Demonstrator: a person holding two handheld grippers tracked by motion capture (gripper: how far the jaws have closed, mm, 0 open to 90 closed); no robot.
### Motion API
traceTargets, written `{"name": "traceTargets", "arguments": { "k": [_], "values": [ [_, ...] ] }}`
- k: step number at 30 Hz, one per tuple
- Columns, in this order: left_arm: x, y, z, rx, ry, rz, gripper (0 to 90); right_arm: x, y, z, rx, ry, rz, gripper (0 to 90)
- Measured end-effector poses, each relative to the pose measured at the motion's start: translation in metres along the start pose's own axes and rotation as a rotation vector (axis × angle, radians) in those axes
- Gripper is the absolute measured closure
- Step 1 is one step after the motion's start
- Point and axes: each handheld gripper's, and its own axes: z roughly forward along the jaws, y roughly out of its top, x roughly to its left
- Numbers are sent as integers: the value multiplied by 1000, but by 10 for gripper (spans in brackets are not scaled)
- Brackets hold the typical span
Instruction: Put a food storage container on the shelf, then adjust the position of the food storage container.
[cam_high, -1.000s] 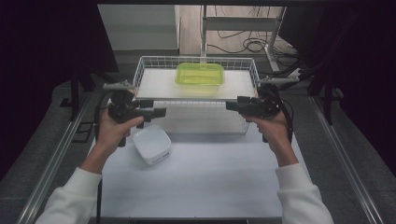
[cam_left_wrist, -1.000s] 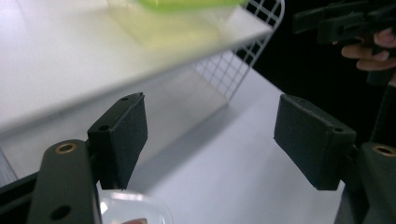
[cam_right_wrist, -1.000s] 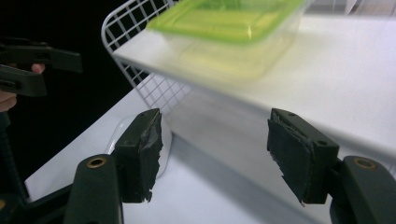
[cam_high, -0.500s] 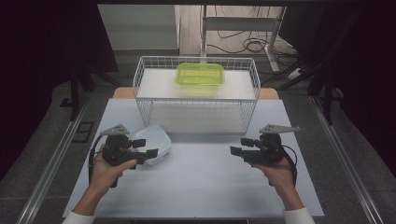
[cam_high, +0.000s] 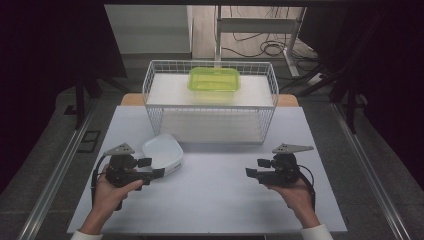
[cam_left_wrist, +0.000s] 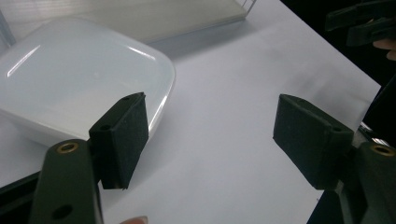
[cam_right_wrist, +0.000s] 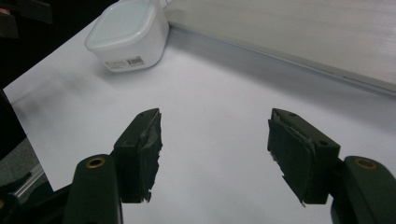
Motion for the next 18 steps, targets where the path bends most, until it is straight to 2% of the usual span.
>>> {"name": "traceTargets", "arguments": {
  "k": [6,14,18],
  "values": [
    [-2,-1,1,9,9,10,258,-2,0,1,1,-5,6,348],
    [3,1,0,8,9,3,259,-5,-4,2,19,-8,18,348],
    [7,3,-1,9,27,9,261,-5,-5,0,18,-9,26,348]
  ]
}}
